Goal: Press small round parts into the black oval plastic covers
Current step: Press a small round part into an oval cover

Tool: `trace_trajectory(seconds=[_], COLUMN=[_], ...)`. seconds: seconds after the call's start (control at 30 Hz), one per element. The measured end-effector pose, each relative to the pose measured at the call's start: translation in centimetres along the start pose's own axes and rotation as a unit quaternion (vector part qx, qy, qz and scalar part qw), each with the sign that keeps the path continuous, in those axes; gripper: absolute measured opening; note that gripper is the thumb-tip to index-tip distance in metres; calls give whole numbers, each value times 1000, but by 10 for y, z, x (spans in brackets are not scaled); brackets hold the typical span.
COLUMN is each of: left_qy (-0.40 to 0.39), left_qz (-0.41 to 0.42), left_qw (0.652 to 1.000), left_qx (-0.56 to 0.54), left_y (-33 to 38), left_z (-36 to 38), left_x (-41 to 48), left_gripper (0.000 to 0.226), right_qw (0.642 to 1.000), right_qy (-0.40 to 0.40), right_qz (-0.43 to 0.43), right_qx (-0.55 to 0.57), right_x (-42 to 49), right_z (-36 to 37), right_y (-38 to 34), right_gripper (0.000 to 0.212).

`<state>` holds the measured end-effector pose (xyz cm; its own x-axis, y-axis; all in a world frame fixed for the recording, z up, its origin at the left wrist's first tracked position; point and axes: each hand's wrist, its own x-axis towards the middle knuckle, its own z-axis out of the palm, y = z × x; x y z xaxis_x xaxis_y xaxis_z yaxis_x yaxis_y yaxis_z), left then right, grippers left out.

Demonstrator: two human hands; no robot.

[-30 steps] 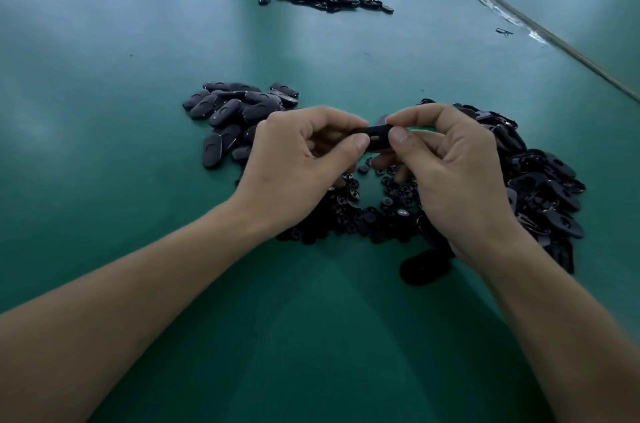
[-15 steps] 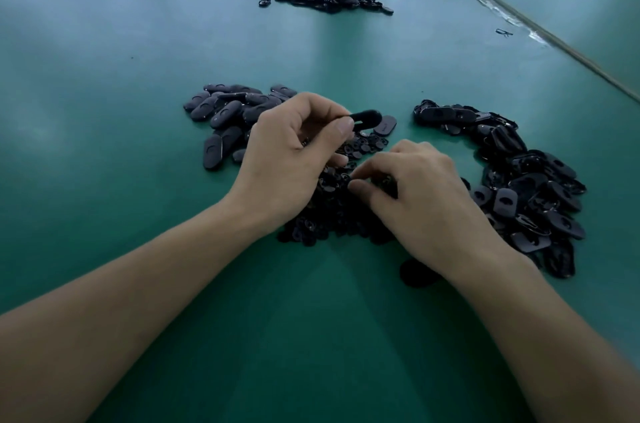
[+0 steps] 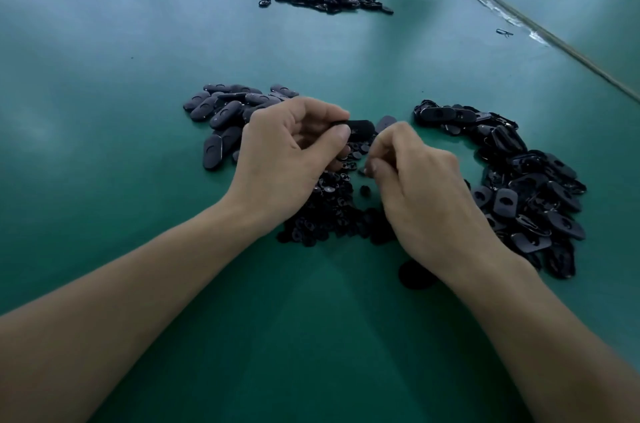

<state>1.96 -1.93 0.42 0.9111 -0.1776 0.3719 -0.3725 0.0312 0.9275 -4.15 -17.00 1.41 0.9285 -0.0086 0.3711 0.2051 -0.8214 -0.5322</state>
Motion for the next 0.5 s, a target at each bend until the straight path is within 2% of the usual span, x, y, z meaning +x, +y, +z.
trace_trajectory(seconds=[0.17, 0.23, 0.37, 0.5], left_qy=[-2, -8, -33, -48], left_qz=[-8, -10, -8, 3], left_qw=[1000, 1000, 999, 998], left_qx=[2, 9, 35, 34], left_y=[1, 1, 1, 2], left_z=[1, 1, 2, 2], left_x=[-1, -2, -3, -4], left_gripper=[17, 18, 19, 17], right_qw=[997, 993, 978, 970], right_qy=[72, 91, 101, 101], right_qz=[-21, -13, 16, 12], right_qx=[29, 74, 183, 220], right_x=[1, 1, 3, 3], right_z=[-1, -1, -2, -4], right_y=[-2, -2, -1, -2], right_gripper=[8, 13, 19, 21])
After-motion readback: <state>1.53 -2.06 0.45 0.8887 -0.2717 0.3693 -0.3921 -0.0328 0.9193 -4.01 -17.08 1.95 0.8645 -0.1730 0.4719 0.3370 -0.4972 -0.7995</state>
